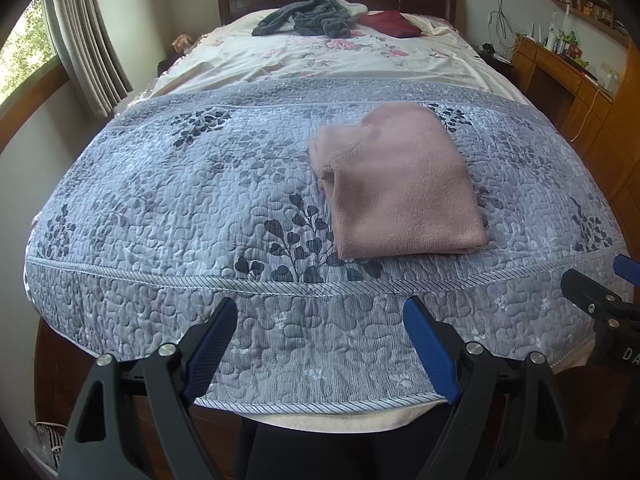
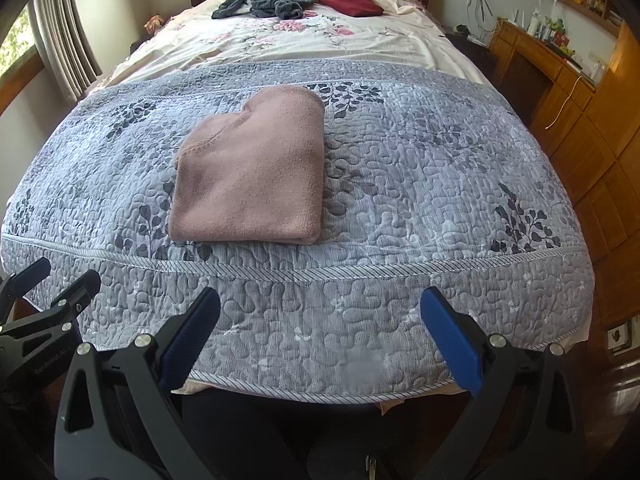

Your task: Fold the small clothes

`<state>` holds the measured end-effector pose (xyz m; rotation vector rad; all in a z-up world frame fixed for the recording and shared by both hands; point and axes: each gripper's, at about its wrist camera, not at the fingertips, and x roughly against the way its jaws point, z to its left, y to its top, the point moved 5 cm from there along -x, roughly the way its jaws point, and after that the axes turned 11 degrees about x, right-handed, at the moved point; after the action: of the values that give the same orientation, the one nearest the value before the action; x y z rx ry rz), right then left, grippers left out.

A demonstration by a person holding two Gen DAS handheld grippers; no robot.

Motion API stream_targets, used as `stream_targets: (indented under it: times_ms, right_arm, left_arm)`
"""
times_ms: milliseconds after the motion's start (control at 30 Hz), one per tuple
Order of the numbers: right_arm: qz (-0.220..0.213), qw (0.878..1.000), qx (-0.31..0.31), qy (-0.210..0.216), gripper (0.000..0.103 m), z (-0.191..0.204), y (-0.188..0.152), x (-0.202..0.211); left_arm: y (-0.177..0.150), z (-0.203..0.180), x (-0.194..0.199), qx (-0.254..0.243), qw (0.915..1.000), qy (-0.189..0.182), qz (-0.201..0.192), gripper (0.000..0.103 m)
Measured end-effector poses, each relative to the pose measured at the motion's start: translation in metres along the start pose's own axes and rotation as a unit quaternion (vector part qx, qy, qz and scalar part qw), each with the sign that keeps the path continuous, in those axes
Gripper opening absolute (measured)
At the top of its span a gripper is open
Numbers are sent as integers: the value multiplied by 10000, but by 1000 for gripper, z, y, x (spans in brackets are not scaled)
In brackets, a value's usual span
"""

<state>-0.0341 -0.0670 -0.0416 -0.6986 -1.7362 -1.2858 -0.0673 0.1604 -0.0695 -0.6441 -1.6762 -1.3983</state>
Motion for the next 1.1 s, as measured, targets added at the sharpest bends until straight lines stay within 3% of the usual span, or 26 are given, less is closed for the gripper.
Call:
stream_targets:
  times_ms: [1100]
  right_arm:
    - [-28, 9999, -143, 16, 100, -1, -1, 4]
  left_arm:
    - [1, -1, 5, -31, 9999, 47, -106, 85]
